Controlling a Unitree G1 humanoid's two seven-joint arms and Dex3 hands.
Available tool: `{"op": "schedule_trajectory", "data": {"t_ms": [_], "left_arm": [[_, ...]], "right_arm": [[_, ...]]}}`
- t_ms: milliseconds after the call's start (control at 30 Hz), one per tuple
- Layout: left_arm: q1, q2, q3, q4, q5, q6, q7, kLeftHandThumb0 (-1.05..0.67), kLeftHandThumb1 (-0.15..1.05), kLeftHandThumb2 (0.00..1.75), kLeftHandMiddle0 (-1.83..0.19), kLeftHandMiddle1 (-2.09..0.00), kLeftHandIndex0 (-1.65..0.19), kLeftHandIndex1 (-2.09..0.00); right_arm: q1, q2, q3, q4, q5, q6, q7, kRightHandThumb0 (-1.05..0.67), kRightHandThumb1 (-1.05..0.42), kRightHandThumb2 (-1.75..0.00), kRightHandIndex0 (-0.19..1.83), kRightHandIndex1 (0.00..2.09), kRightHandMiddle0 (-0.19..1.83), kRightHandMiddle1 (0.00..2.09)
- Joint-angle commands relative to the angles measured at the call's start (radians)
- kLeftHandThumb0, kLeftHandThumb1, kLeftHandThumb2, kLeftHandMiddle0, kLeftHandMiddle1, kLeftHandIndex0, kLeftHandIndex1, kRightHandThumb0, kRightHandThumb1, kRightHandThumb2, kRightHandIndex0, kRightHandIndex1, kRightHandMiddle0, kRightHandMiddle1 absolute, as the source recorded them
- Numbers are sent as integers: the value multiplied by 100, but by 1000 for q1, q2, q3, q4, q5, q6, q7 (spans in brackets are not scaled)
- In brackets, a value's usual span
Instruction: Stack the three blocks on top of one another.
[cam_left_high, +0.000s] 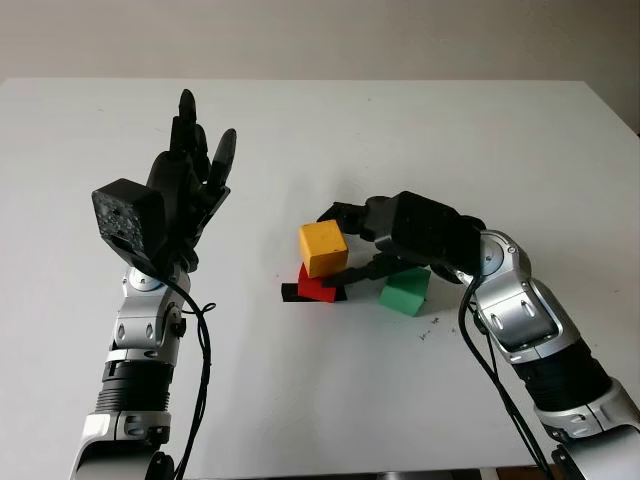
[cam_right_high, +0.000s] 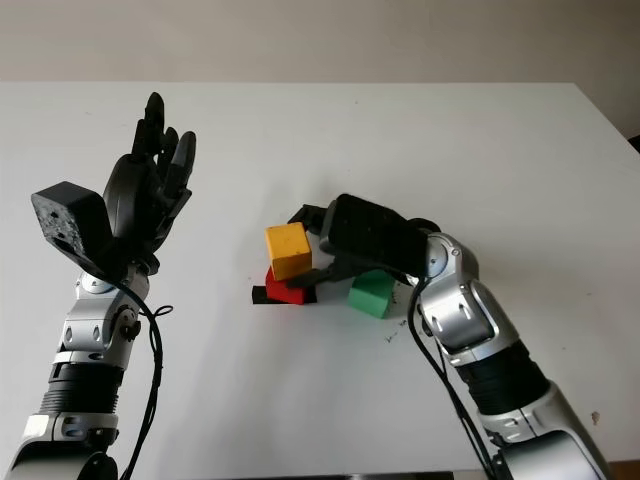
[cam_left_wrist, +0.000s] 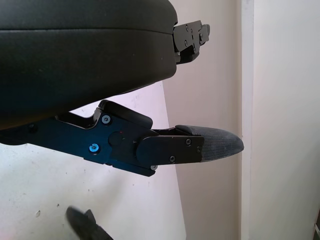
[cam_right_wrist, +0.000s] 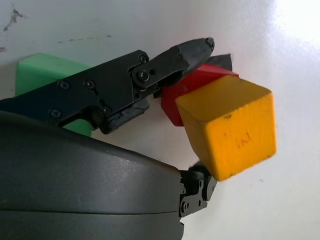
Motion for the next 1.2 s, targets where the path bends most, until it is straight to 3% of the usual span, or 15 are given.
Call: {"op": "schedule_trajectory", "data": {"t_ms": [0,300,467,733,1167], "left_arm": [[6,6,-1,-19,2,3,0,-69,105,41,19,-3,19,-5],[7,5,0,-16,-1,2,1,-69,105,41,19,-4,19,-5],[12,8,-2,-23,3,4,-1,-71,105,41,19,-3,19,-5],[20,5,-1,-36,1,9,2,-70,105,41,19,-3,18,-4],[22,6,-1,-49,-1,20,4,-69,105,42,19,-4,18,-5]], "right_arm": [[-5,-15,-10,1,10,-35,8,-76,-86,-5,-14,1,0,18],[6,-61,-62,-62,44,-95,45,-83,-84,-5,-19,0,-12,6],[18,-93,-148,-141,52,-99,1,-86,-88,-7,-19,0,-11,7],[118,-157,-283,-294,26,-86,-77,-70,-89,-5,-18,1,-6,8],[338,-149,-282,-370,-140,-144,-262,-70,-91,-6,-12,6,7,9]]}}
